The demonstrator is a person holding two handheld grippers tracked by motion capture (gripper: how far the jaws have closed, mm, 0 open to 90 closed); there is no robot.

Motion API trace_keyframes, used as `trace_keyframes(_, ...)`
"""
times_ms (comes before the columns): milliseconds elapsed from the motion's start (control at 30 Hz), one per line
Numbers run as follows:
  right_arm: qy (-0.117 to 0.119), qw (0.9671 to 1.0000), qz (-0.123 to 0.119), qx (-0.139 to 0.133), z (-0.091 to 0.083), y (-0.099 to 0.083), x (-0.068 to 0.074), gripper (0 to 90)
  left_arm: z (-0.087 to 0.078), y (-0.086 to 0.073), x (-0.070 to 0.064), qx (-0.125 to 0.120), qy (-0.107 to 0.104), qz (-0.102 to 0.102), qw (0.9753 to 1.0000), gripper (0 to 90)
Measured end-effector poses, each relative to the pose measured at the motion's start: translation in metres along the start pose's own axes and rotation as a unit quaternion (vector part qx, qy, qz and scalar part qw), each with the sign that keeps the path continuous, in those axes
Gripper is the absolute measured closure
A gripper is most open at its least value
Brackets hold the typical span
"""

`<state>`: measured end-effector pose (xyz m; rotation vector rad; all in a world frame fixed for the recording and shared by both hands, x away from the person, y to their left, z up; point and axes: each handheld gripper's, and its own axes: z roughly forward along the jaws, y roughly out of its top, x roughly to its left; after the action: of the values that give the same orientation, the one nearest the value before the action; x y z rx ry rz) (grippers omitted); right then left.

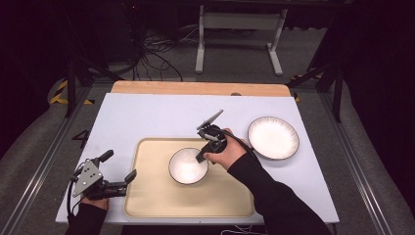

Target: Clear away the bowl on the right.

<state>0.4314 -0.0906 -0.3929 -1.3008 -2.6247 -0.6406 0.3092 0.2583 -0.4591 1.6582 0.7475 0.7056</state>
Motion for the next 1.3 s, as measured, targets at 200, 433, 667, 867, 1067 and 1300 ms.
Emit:
trace_keyframes(200,0.001,1.0,-0.001,0.006,0.004,-0.001,0.0,80.9,0.0,0.0,0.0,0.0,0.0,0.0,1.0,0.2)
trace_keyframes(433,-0.003,0.9999,0.0,0.012,0.01,-0.002,-0.001,80.5,0.0,0.0,0.0,0.0,0.0,0.0,1.0,0.2)
trace_keyframes(667,0.0,0.9999,0.002,0.011,0.012,-0.003,-0.004,81.2,0.0,0.0,0.0,0.001,-0.001,0.002,1.0,0.2)
trace_keyframes(867,0.0,0.9999,0.005,0.016,0.014,-0.004,-0.007,81.8,0.0,0.0,0.0,0.002,-0.001,0.002,1.0,0.2)
trace_keyframes(1067,0.0,0.9999,0.003,0.014,0.014,-0.004,-0.007,79.8,0.0,0.0,-0.001,0.001,0.0,0.001,1.0,0.2)
trace_keyframes(1300,-0.005,0.9999,-0.008,-0.004,0.01,-0.006,-0.006,71.5,0.0,0.0,0.0,0.002,-0.001,0.003,1.0,0.2)
